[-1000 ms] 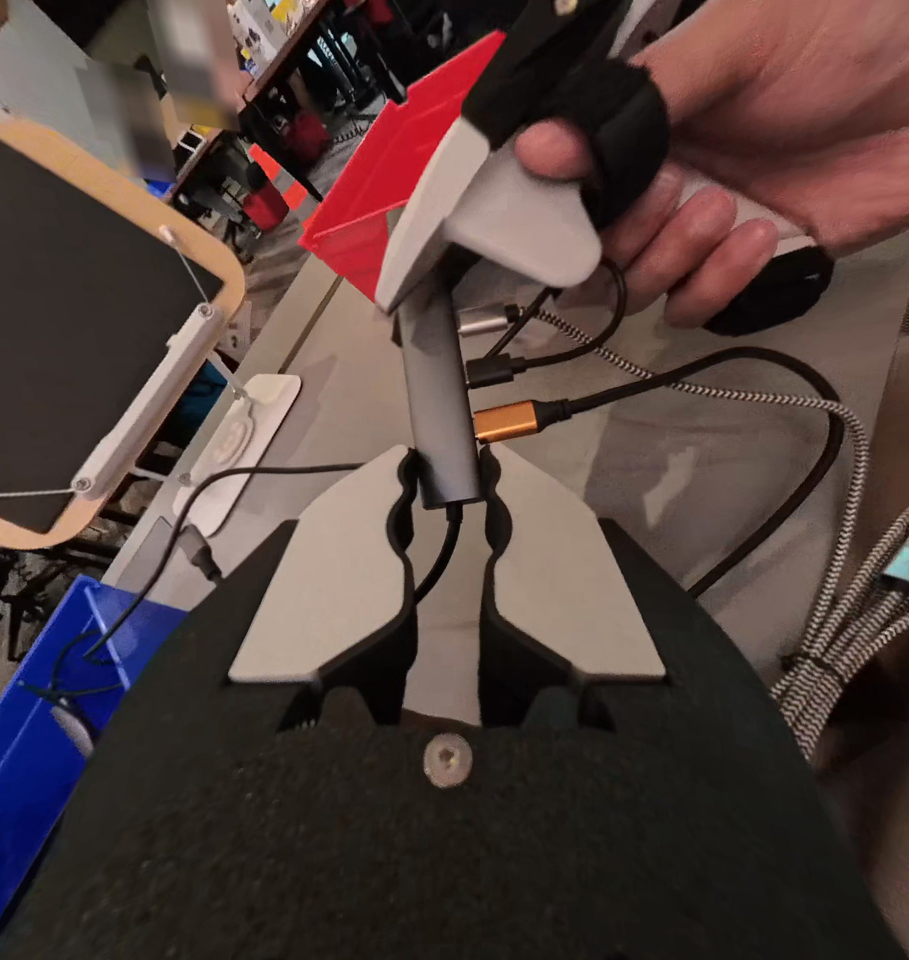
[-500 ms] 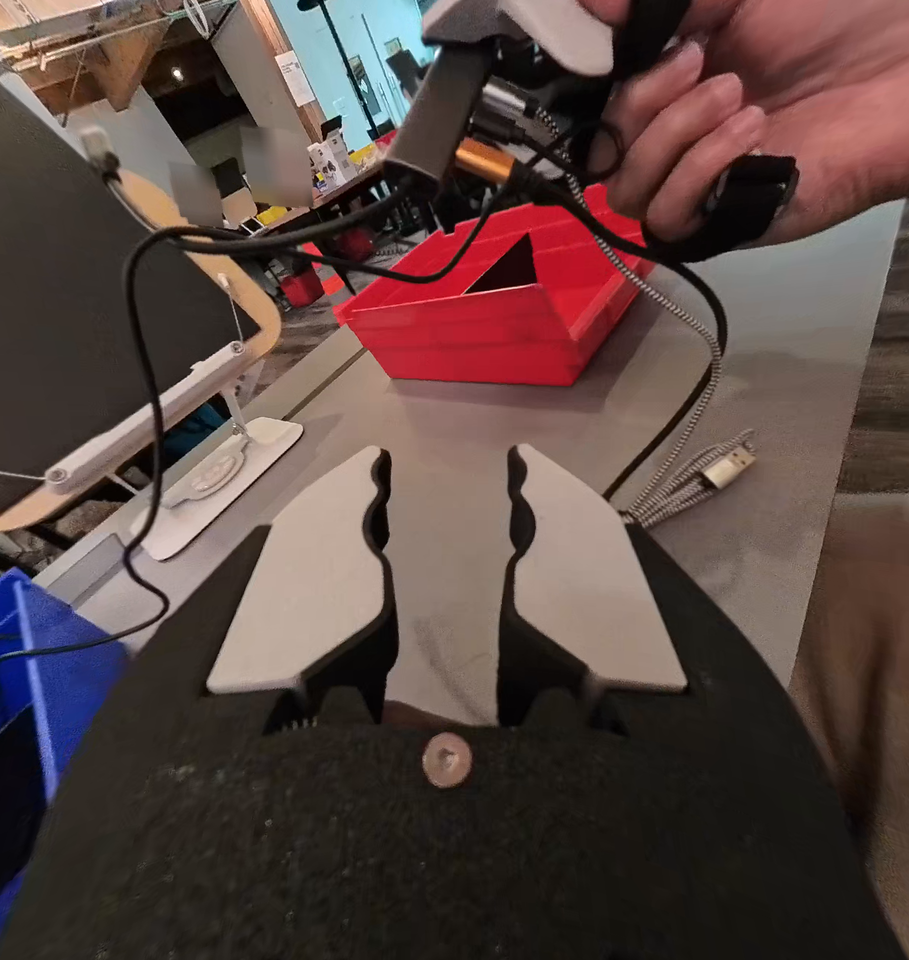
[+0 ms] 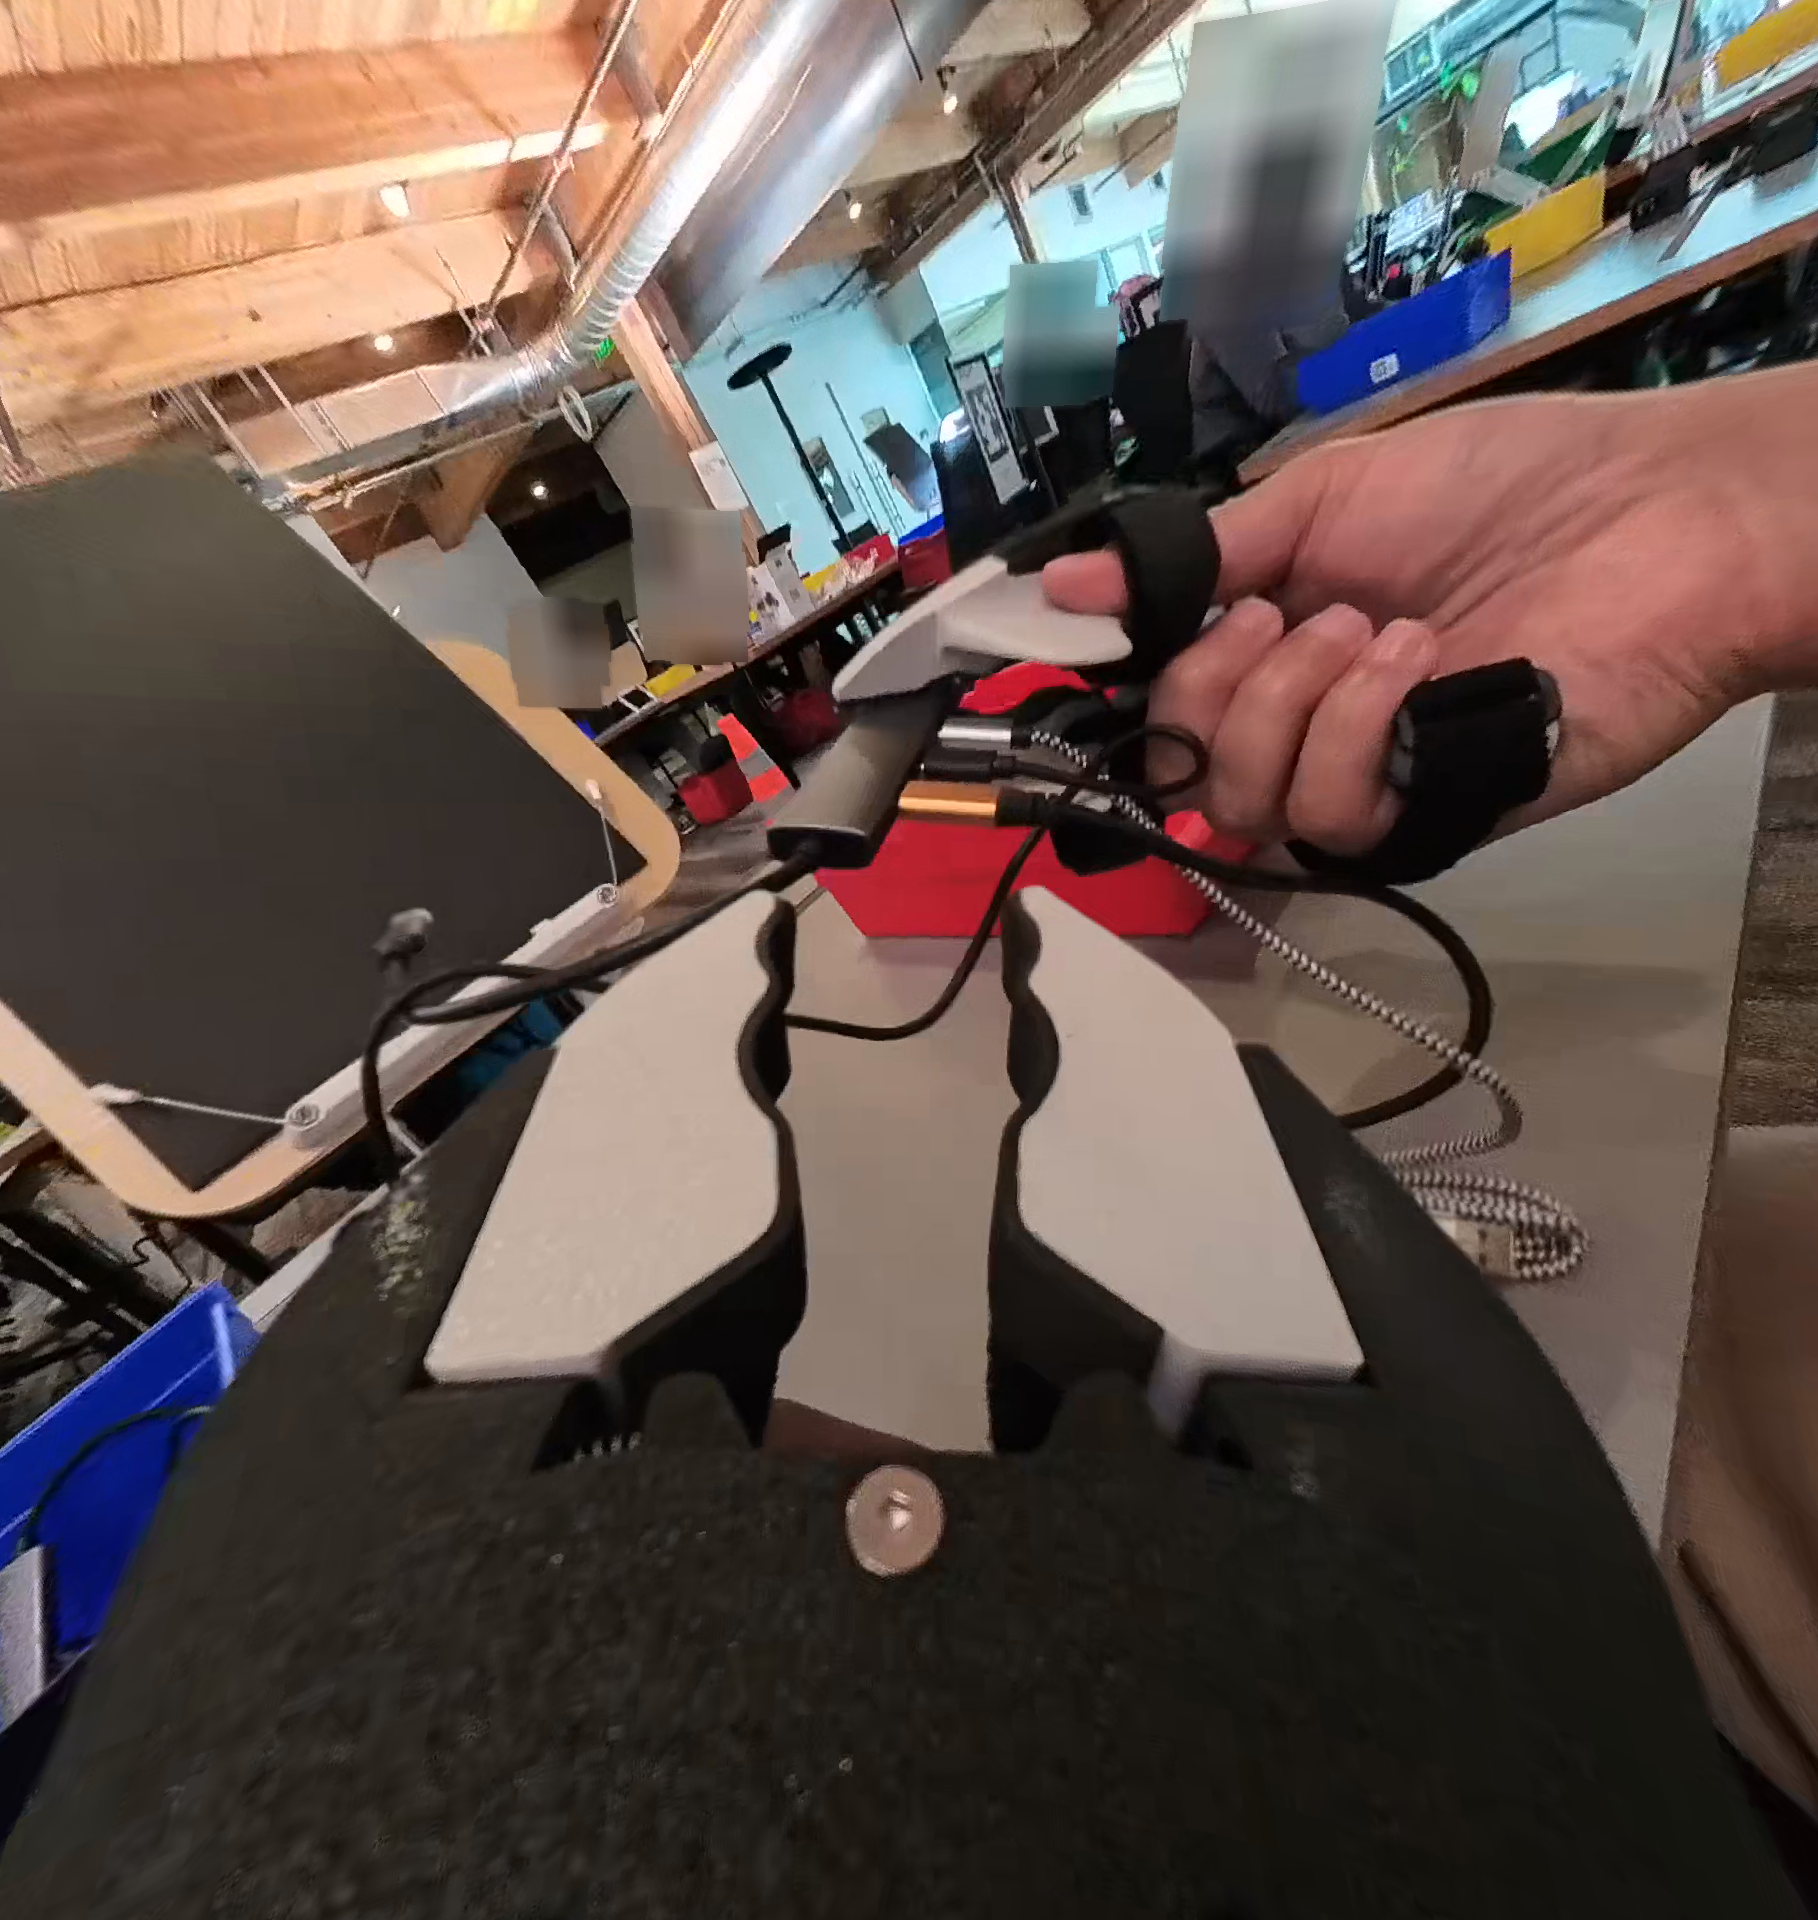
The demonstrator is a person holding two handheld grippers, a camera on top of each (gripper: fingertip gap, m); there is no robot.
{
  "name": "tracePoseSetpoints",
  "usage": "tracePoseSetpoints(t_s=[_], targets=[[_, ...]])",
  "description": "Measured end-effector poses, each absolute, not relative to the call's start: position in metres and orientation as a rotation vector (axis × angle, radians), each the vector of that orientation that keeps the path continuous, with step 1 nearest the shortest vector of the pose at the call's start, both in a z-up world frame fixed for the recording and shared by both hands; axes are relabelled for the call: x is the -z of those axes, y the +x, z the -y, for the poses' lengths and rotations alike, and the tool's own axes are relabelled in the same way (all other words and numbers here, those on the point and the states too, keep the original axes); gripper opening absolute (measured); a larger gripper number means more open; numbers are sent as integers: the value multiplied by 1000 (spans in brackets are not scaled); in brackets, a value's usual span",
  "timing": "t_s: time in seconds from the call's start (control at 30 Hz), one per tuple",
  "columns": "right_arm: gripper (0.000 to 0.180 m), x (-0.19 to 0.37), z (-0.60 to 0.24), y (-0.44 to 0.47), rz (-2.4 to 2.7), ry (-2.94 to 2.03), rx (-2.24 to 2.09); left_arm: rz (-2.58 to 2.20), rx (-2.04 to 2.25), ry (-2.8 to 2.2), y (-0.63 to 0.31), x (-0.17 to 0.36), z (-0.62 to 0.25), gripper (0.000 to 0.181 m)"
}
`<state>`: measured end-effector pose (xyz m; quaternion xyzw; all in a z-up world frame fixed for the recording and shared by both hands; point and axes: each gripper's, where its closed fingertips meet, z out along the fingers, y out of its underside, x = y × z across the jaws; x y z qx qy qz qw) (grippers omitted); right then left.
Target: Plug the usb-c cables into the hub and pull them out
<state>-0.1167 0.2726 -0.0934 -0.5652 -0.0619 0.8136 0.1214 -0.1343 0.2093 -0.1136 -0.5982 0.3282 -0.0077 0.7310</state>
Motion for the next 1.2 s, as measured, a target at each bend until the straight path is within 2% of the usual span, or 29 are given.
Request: tracePoseSetpoints(t_s=[0.17, 0.23, 0.37, 0.73, 1.07, 1.13, 1.2], targets=[[9, 100, -277, -114, 44, -1620, -2510, -684, 34, -1284, -146, 104, -207, 40], [9, 100, -276, -114, 9, -1586, -2589, -706, 90, -1348, -144, 119, -214, 42], [9, 106, -257, -128, 143, -1655, -2619, -677, 186, -1384, -140, 127, -218, 46], [10, 127, -250, -134, 319, -1834, -2400, -725, 249, -1427, -134, 133, -216, 22], [13, 141, -260, -130, 323, -1906, -2244, -730, 218, -1506, -131, 145, -224, 23], [20, 139, -267, -128, 421, -1910, -2055, -700, 195, -1505, -136, 142, -227, 23], [42, 134, -275, -123, 575, -1849, -1720, -655, 199, -1518, -146, 140, -232, 23]])
